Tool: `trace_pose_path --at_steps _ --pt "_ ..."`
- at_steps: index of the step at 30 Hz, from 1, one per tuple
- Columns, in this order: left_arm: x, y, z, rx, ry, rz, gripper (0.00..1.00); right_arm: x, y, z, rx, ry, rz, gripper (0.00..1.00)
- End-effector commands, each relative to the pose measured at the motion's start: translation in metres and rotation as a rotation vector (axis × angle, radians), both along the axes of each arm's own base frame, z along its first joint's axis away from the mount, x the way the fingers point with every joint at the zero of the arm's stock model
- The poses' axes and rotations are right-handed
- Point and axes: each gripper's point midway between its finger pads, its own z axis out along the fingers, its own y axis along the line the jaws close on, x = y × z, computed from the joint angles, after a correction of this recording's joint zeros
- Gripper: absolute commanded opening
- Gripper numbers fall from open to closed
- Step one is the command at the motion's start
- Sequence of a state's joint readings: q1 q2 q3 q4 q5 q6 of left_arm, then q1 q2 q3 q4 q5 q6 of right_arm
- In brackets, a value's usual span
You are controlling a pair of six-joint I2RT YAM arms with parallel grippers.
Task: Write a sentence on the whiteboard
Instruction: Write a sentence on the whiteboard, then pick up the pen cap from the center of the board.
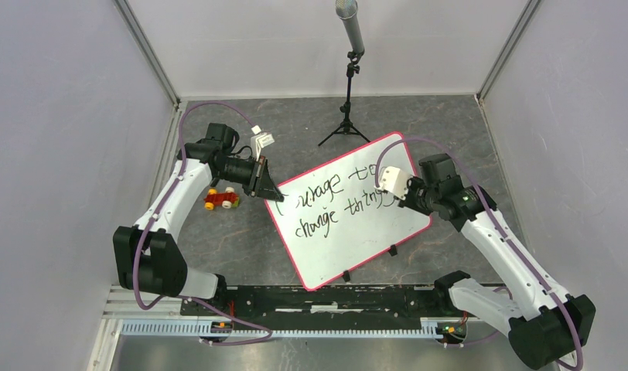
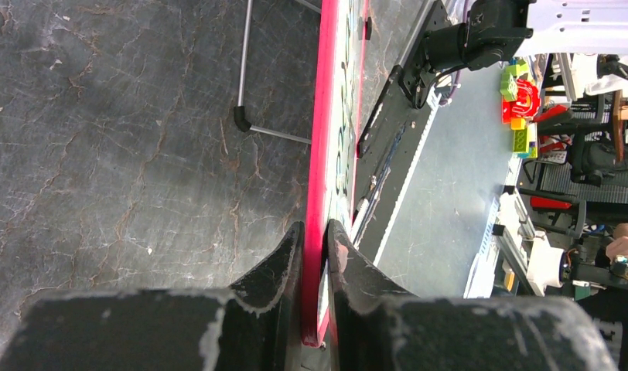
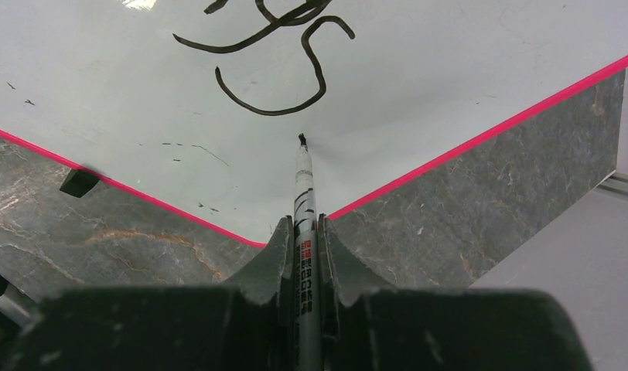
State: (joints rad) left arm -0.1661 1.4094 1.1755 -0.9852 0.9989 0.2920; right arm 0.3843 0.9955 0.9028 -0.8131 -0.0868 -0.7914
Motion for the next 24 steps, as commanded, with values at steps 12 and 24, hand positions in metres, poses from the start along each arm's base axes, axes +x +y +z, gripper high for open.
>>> trace_pose_path --at_steps 12,24 --pt "0.02 0.009 0.003 0.118 -0.159 0.016 0.48 -0.006 0.039 0.07 0.19 -0.03 0.141 0.0" --pt "0.083 0.076 0.107 0.12 -0.389 0.359 0.79 0.011 0.092 0.146 0.503 -0.097 0.195 0.0"
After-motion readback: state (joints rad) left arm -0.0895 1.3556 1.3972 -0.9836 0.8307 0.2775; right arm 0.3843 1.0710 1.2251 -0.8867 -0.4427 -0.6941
